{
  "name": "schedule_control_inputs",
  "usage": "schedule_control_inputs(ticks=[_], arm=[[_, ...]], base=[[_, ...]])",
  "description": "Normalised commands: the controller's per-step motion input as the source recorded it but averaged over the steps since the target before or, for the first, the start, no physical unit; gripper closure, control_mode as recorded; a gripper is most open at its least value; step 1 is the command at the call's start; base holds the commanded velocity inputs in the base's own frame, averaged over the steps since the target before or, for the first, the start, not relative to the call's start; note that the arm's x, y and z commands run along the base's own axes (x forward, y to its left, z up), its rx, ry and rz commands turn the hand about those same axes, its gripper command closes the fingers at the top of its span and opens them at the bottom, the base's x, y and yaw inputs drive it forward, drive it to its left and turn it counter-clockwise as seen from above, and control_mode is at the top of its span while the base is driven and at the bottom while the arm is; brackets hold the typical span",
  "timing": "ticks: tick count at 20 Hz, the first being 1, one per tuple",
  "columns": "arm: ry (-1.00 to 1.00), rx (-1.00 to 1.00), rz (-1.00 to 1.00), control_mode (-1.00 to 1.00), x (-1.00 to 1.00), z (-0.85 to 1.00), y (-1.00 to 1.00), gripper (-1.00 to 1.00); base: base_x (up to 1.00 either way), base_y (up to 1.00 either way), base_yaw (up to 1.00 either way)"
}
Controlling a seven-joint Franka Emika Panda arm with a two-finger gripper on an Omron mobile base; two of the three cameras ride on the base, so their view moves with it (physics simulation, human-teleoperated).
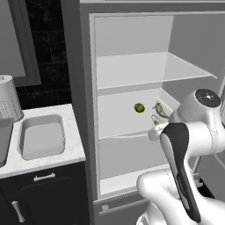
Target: Place one lime and one fish in each tupperware on the nearby counter, to pack two identical lunches.
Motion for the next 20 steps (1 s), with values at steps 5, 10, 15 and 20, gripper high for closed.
schedule_control_inputs(ticks=[5,10,15,20], arm=[[0.0,0.0,0.0,1.0,0.0,0.0,0.0,1.0],[0.0,0.0,0.0,1.0,0.0,0.0,0.0,1.0],[0.0,0.0,0.0,1.0,0.0,0.0,0.0,1.0],[0.0,0.0,0.0,1.0,0.0,0.0,0.0,1.0]], base=[[-1.0,0.4,-0.02],[-0.46,1.0,0.0],[0.14,1.0,0.0],[0.76,1.0,-0.01]])
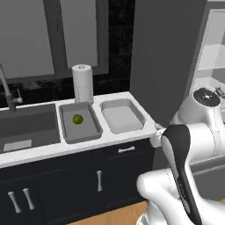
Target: Place one lime and one fish in each tupperware on the nearby counter, to pack two identical lunches.
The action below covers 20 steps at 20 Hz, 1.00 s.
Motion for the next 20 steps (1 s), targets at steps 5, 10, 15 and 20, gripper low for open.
schedule_control_inputs(ticks=[5,10,15,20], arm=[[0.0,0.0,0.0,1.0,0.0,0.0,0.0,1.0],[0.0,0.0,0.0,1.0,0.0,0.0,0.0,1.0],[0.0,-0.04,0.06,-1.0,0.61,-0.58,0.29,1.0],[0.0,-0.05,0.37,-1.0,0.62,-0.62,0.0,1.0]], base=[[1.0,1.0,-0.09],[0.95,1.0,-0.14],[0.0,0.0,0.0],[0.0,0.0,0.0]])
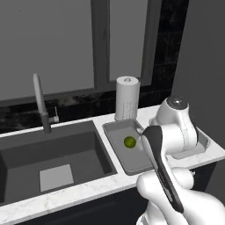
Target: Place one lime and one fish in each tupperware on the nearby counter, to pack two identical lunches.
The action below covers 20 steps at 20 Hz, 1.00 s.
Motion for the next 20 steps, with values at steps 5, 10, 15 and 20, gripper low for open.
schedule_control_inputs(ticks=[5,10,15,20], arm=[[0.0,-0.16,0.4,-1.0,0.55,-0.64,0.0,1.0],[0.0,-0.2,0.22,-1.0,0.0,-0.41,-0.02,1.0],[0.0,-0.09,0.19,-1.0,0.11,-0.24,0.0,1.0],[0.0,-0.05,0.18,-1.0,0.2,-0.44,0.0,1.0]], base=[[0.0,0.0,0.0],[0.0,0.0,0.0],[0.0,0.0,0.0],[0.0,0.0,0.0]])
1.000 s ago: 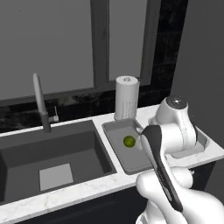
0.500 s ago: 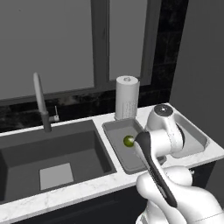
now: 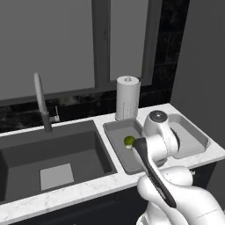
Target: Place one lime and one fish in each tupperware on the nearby counter, to pack two identical lunches.
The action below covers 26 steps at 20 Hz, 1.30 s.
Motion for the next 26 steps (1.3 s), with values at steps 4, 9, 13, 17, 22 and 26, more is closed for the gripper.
schedule_control_inputs(ticks=[4,9,13,17,22,26], arm=[[-0.01,-0.01,0.12,-1.0,0.31,-0.45,-0.09,1.0],[0.0,0.0,0.04,-1.0,0.52,-0.34,-0.08,1.0],[0.0,-0.03,0.01,-1.0,0.09,-0.54,-0.04,1.0],[0.0,-0.07,0.0,-1.0,-0.11,-0.63,-0.01,1.0],[-0.01,-0.04,0.0,-1.0,-0.01,-0.41,0.0,1.0],[-0.03,0.0,0.0,-1.0,0.0,-0.15,-0.03,-1.0]], base=[[0.0,0.0,0.0],[0.0,0.0,0.0],[0.0,0.0,0.0],[0.0,0.0,0.0],[0.0,0.0,0.0],[0.0,0.0,0.0]])
